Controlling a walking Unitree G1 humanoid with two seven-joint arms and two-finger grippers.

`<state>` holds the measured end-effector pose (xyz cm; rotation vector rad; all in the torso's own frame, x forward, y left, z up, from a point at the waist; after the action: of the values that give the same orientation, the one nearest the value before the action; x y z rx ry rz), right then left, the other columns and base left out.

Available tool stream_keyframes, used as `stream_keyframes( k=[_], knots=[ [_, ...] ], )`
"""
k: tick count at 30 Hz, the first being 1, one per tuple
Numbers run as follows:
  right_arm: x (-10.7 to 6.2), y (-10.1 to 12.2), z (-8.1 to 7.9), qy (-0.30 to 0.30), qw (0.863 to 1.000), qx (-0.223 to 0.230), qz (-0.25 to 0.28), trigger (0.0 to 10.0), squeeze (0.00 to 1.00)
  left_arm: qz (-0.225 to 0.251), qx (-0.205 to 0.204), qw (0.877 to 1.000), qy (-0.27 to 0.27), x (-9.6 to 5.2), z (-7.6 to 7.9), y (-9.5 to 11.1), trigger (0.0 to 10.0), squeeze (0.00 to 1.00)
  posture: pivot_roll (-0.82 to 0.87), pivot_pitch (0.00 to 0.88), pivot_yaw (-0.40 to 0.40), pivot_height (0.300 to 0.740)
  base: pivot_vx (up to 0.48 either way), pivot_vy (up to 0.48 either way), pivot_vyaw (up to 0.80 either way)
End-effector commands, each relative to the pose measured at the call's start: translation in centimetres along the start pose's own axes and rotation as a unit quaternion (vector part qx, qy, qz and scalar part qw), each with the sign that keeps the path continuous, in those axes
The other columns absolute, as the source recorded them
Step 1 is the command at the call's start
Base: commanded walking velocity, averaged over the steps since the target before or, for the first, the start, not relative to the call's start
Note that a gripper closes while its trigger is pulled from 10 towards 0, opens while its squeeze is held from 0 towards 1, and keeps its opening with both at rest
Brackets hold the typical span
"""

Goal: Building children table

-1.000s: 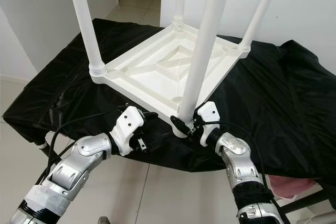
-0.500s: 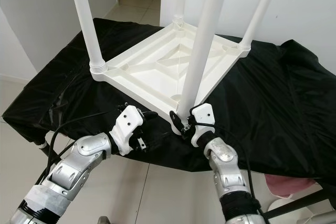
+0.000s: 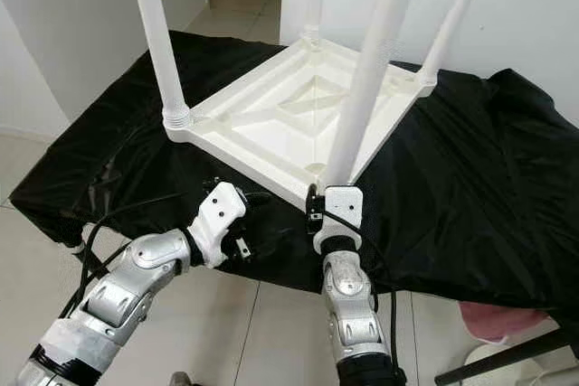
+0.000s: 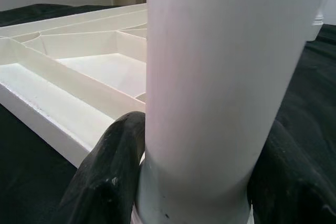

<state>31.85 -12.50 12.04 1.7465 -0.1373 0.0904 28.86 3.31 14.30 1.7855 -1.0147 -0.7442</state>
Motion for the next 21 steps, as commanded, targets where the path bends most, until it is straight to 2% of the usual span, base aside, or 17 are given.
stream_keyframes(
  k=[1, 9, 10, 11, 15, 21],
  knots=[
    [-0.3, -0.9, -0.2, 0.002, 1.0, 0.015, -0.023, 10.0, 0.0, 0.004, 0.008, 1.0, -0.029, 0.3, 0.4, 0.3, 10.0, 0.0, 0.02, 0.06, -0.009, 0.74, 0.0, 0.0, 0.0],
    [-0.3, -0.9, -0.7, -0.003, 0.999, 0.021, -0.028, 10.0, 0.0, 0.003, 0.01, 1.0, -0.026, 0.2, 0.2, 0.3, 10.0, 0.0, 0.02, 0.06, -0.012, 0.74, 0.0, 0.0, 0.0],
    [-0.3, -0.9, -0.7, -0.005, 0.999, 0.023, -0.028, 10.0, 0.26, 0.003, 0.01, 1.0, -0.027, 0.2, 0.2, 0.2, 10.0, 0.0, 0.02, 0.06, -0.012, 0.74, 0.0, 0.0, 0.0],
    [-0.4, -0.9, -0.7, -0.001, 0.999, 0.027, -0.027, 10.0, 1.0, 0.003, 0.01, 1.0, -0.027, 0.2, 0.3, 0.2, 10.0, 0.0, 0.02, 0.062, -0.013, 0.74, 0.0, 0.0, 0.0],
    [-0.4, -0.7, -0.7, 0.002, 0.999, 0.029, -0.023, 10.0, 1.0, 0.003, 0.009, 1.0, -0.026, 0.2, 0.3, 0.2, 10.0, 0.0, 0.02, 0.062, -0.013, 0.74, 0.0, 0.0, 0.0],
    [-0.2, 0.8, 0.1, 0.035, 0.999, 0.036, 0.005, 10.0, 1.0, 0.003, 0.008, 1.0, -0.025, 0.3, 0.4, 0.2, 10.0, 0.0, 0.02, 0.064, -0.014, 0.74, 0.0, 0.0, 0.0]
  ],
)
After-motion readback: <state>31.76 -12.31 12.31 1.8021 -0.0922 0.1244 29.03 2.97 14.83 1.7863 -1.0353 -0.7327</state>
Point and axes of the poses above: a point about 5 cm out from each wrist's last joint towards the gripper, its own x axis pointing out of the wrist towards the gripper, its own y axis along the axis of the wrist's last joint, z = x × y, the point moved 3 cm from there along x, pointing out of the wrist towards the gripper, and after that the axes turned 11 degrees about x, right-handed, at the moved point
